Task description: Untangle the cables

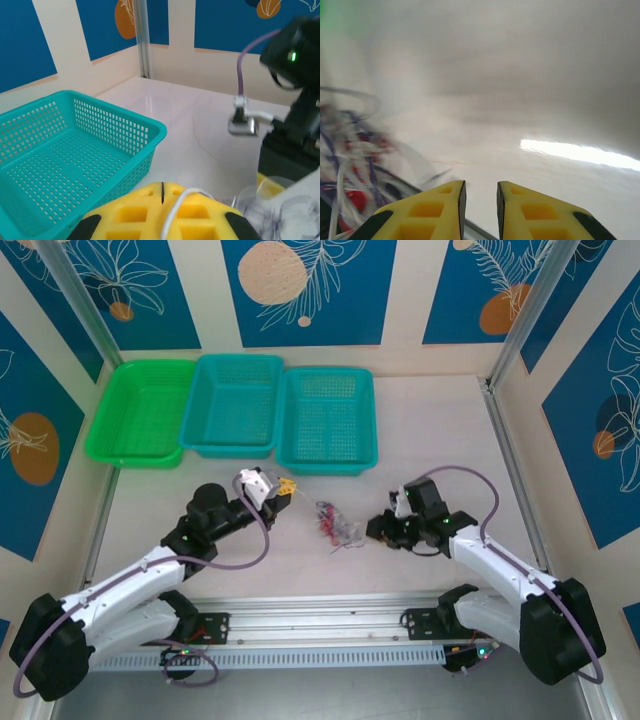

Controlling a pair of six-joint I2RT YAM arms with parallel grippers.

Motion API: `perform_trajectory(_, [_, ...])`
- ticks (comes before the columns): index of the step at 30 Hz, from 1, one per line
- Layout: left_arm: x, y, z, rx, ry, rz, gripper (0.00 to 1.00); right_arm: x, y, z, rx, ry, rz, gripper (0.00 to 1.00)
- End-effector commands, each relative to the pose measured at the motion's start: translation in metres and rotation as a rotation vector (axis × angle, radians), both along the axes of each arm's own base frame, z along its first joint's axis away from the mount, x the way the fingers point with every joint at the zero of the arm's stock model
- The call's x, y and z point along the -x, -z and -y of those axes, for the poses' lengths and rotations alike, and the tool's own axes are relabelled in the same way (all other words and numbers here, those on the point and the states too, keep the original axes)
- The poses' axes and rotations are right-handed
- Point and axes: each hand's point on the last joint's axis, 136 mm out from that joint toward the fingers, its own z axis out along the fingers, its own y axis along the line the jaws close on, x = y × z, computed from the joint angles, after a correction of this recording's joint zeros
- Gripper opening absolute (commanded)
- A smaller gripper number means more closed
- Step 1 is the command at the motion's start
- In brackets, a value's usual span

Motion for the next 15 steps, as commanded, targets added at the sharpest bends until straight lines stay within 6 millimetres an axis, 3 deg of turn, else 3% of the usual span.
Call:
perform_trajectory(1, [0.007,0.021,-0.001,0.012,0.019,-0.101,0.0,0.008,0.012,0.014,0.072,0.053,-0.042,0.25])
perform_trajectory(5, [0.012,0.053,0.0,-0.006,0.028,-0.191,0.0,0.0,-0.016,0.014,0.087,0.037,0.077,0.36])
perform_trajectory(8, [0.015,0.062,-0.003,-0.008,0.019,-0.222,0.0,-0.007,-0.052,-0.014,0.05,-0.069,0.25,0.46])
perform_trajectory(11, [0.017,0.064,-0.008,-0.017,0.005,-0.222,0.0,-0.01,-0.074,-0.048,0.018,-0.159,0.357,0.52])
perform_trajectory(15, [0.024,0.07,-0.014,-0.046,0.006,-0.218,0.0,-0.011,-0.077,-0.098,-0.137,-0.229,0.332,0.54])
